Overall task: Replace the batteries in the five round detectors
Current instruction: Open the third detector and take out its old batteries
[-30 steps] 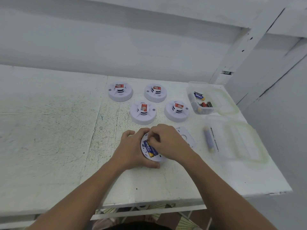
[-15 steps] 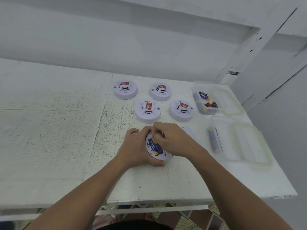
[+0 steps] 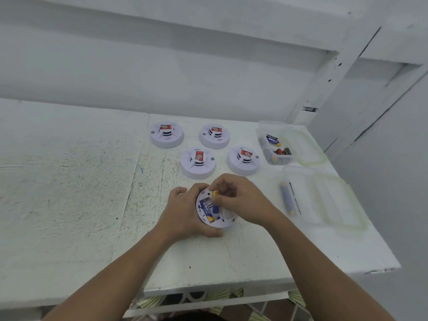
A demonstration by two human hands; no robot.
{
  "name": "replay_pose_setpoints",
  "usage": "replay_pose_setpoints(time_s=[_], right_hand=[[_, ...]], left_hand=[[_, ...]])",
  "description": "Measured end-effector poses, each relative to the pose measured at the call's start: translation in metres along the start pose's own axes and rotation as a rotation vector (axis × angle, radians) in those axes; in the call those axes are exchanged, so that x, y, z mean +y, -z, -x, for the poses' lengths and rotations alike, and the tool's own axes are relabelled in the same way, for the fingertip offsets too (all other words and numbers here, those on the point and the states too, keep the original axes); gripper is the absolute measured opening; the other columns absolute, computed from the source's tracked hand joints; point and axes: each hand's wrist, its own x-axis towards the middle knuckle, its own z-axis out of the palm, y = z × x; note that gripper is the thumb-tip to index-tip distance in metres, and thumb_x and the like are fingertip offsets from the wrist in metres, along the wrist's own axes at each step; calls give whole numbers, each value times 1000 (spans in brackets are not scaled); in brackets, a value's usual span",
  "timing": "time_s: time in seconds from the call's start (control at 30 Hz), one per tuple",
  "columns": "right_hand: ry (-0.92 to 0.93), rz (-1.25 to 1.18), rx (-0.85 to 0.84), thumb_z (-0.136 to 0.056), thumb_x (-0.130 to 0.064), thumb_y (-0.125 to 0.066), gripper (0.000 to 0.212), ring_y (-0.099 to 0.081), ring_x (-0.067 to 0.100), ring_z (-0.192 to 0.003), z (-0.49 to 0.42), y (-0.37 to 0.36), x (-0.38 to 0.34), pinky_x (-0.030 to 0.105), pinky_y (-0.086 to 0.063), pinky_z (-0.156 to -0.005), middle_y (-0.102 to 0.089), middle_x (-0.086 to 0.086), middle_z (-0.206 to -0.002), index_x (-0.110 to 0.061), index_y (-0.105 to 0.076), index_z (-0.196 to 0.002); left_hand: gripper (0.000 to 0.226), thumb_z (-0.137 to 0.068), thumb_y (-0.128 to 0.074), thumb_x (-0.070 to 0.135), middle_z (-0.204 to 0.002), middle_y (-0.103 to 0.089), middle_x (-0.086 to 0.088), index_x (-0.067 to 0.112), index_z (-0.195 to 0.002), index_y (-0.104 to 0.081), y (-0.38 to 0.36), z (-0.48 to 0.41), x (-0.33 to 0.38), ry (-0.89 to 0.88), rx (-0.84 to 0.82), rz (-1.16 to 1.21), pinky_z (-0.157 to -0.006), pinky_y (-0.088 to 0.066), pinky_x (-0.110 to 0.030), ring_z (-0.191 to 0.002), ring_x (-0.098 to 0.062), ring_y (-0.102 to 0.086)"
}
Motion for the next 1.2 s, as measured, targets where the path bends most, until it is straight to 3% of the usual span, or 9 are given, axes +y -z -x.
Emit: replay_pose_setpoints(time_s=[0.2,0.33,0.4,0.57,0.7,0.77,0.9,1.0,1.2], right_hand=[[-245,-827,101,-88,2,-60,11,-68,31,-73,5,33,-3,37,-60,-68,-65,16,-79,-2,-61,-99],[-235,-893,290,-90,2,-56,10,-65,26,-68,8,76,5,35,-60,-66,-64,13,-77,-4,-61,-95],[-224,-799,400,-90,2,-57,9,-62,27,-67,12,101,12,34,-60,-63,-61,13,-76,-4,-62,-95],[-389,-221,580,-85,2,-64,22,-61,29,-58,15,139,44,39,-61,-63,-60,18,-71,2,-56,-105],[-505,138,570,-82,-3,-65,17,-63,26,-54,11,140,60,28,-54,-49,-64,19,-83,-7,-51,-91],[-517,250,552,-81,-1,-62,15,-64,29,-55,7,137,65,31,-55,-52,-64,19,-81,-8,-50,-84],[-525,408,520,-79,3,-59,12,-69,39,-65,-1,130,73,40,-57,-61,-67,25,-76,-4,-50,-76],[-526,431,520,-80,2,-59,13,-65,35,-57,-6,128,80,32,-49,-52,-59,19,-70,-5,-49,-79],[-618,438,511,-76,-6,-69,28,-45,19,-43,-12,126,89,19,-32,-41,-47,7,-50,-7,-45,-63]], left_hand=[[93,-33,-70,75,-97,-52,37,42,-115,-40,1,1,2,8,6,13,-98,-20,-20,-103,25,-36],[92,-32,-71,74,-96,-54,37,44,-113,-40,1,2,0,26,13,16,-97,-18,-18,-103,25,-35],[94,-31,-71,74,-96,-53,37,44,-114,-40,0,1,1,25,16,7,-98,-20,-20,-103,27,-32],[95,-30,-68,75,-98,-50,38,43,-115,-39,1,1,4,31,14,-9,-98,-18,-21,-98,32,-28],[94,-30,-67,74,-97,-50,37,42,-114,-39,2,1,4,24,20,-8,-97,-18,-21,-99,32,-27],[95,-29,-68,73,-98,-50,37,42,-114,-39,1,0,4,27,16,-2,-98,-20,-22,-99,32,-27],[96,-29,-72,73,-98,-54,35,43,-114,-41,0,-1,1,42,9,7,-99,-22,-23,-100,19,-36],[96,-29,-73,74,-99,-55,34,43,-115,-42,-1,-1,-1,43,7,4,-100,-22,-24,-101,9,-43],[94,-30,-72,75,-99,-54,35,44,-112,-40,0,-1,0,36,1,-3,-99,-20,-21,-100,14,-41]])
